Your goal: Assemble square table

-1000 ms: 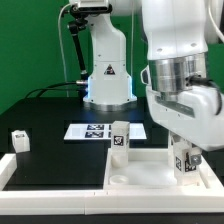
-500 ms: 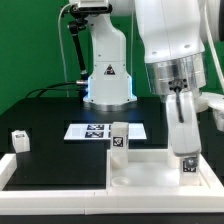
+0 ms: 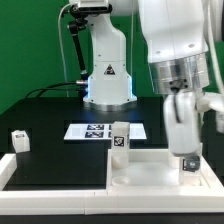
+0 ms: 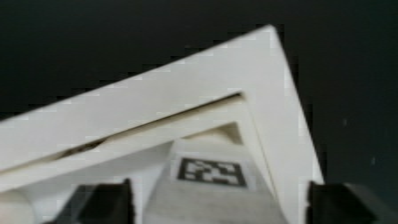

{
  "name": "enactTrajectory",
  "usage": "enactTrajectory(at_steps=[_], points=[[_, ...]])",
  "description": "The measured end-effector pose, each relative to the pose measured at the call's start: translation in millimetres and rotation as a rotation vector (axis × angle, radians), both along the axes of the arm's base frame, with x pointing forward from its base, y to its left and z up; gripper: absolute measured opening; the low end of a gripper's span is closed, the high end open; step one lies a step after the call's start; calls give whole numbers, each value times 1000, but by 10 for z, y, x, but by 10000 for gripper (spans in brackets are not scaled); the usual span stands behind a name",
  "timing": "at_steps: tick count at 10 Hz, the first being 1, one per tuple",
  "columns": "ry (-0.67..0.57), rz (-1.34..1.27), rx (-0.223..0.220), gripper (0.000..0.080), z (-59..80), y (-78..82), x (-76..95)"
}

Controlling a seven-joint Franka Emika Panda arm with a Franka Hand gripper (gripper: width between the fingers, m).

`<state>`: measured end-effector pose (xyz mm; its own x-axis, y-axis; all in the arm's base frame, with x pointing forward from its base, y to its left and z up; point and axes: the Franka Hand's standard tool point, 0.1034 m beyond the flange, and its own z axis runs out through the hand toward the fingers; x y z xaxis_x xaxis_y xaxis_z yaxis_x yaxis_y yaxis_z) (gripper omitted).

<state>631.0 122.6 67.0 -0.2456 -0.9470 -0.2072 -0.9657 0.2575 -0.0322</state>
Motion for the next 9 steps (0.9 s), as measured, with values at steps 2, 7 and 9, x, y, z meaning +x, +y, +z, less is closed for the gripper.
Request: enactTrajectory(at_steps=[2, 7, 9], points=[[-68, 271, -24, 610, 18, 78, 25], [-141, 689, -85, 649, 4, 30, 30], [-190, 1032, -143, 649, 61, 37, 129]])
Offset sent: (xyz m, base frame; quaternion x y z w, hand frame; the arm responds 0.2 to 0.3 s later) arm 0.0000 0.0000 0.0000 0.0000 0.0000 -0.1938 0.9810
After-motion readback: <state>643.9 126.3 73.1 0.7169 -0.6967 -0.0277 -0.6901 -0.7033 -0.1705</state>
